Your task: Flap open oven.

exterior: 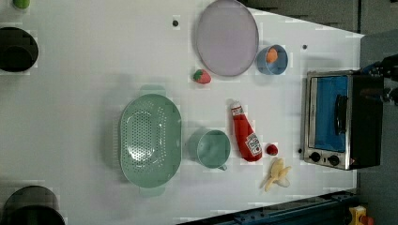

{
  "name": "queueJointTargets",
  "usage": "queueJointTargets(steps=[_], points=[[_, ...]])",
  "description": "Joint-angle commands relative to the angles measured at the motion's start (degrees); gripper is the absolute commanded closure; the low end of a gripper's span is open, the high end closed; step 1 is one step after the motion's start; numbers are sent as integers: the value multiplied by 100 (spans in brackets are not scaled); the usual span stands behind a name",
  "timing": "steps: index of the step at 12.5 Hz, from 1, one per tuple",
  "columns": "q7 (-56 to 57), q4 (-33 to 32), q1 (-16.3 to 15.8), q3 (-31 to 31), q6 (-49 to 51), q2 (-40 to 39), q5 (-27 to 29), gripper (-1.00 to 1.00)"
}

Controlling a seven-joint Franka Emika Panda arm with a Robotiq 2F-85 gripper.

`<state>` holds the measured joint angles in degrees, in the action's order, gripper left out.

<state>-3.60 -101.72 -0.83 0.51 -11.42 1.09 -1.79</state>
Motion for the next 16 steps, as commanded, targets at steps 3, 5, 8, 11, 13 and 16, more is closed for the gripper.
queueJointTargets(steps=[3, 5, 8, 11, 13, 16], points=[[-351, -230, 68, 221, 999, 1097, -16, -99], [-350, -230, 67, 220, 999, 1097, -16, -100], [-351, -230, 68, 221, 999, 1098, -16, -38], [-350, -240, 71, 231, 1013, 1098, -16, 33], [-346, -281, 75, 248, 1017, 1097, -22, 65], [-124, -516, 88, 395, 1005, 1097, -94, 65]])
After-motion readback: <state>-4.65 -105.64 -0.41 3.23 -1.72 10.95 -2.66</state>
